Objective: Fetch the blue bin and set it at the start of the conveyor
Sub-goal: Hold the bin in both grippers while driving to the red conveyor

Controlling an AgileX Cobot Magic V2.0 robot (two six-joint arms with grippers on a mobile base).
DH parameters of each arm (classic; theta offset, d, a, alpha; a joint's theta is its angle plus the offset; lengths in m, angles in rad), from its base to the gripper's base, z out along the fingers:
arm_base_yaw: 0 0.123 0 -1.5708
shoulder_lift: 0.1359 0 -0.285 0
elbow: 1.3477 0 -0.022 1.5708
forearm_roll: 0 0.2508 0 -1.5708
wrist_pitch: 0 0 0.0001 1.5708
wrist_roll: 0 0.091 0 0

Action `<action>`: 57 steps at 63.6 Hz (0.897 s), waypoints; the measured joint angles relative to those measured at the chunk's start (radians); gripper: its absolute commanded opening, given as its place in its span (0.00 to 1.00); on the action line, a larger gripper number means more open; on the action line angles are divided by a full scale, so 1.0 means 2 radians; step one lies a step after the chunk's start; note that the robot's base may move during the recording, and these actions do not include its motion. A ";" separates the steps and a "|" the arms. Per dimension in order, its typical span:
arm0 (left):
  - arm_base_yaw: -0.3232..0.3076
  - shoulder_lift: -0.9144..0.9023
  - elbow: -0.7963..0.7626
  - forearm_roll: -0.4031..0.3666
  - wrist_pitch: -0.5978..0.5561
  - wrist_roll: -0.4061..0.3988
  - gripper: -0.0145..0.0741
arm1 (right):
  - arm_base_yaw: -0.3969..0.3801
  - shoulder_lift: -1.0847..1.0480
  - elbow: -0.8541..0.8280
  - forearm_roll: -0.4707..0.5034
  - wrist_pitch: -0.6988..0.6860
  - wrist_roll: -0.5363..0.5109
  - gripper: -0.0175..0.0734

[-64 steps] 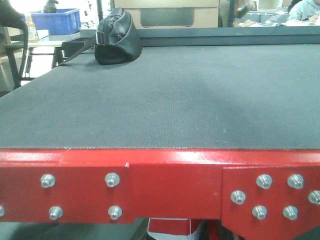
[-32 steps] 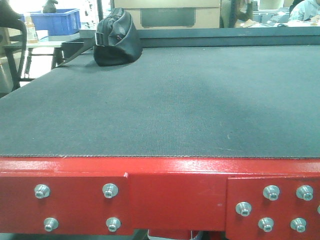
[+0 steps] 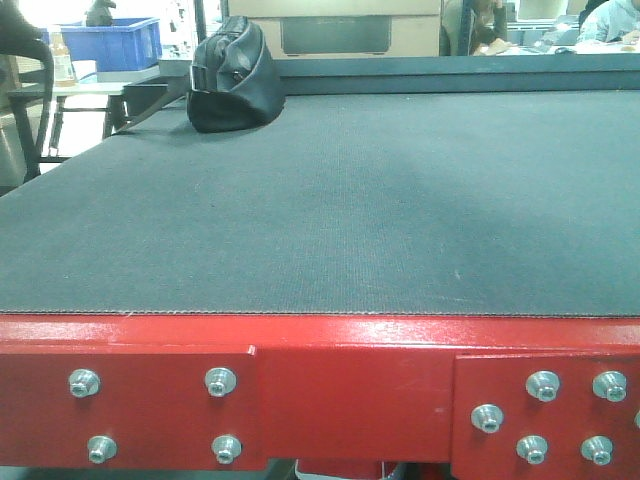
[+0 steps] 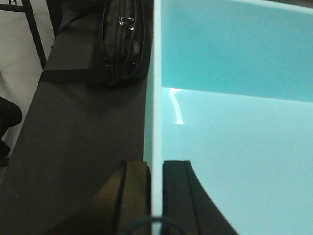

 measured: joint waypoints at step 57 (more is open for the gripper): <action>-0.043 0.035 -0.001 0.064 0.022 -0.031 0.04 | 0.015 0.014 0.008 -0.072 0.015 0.049 0.02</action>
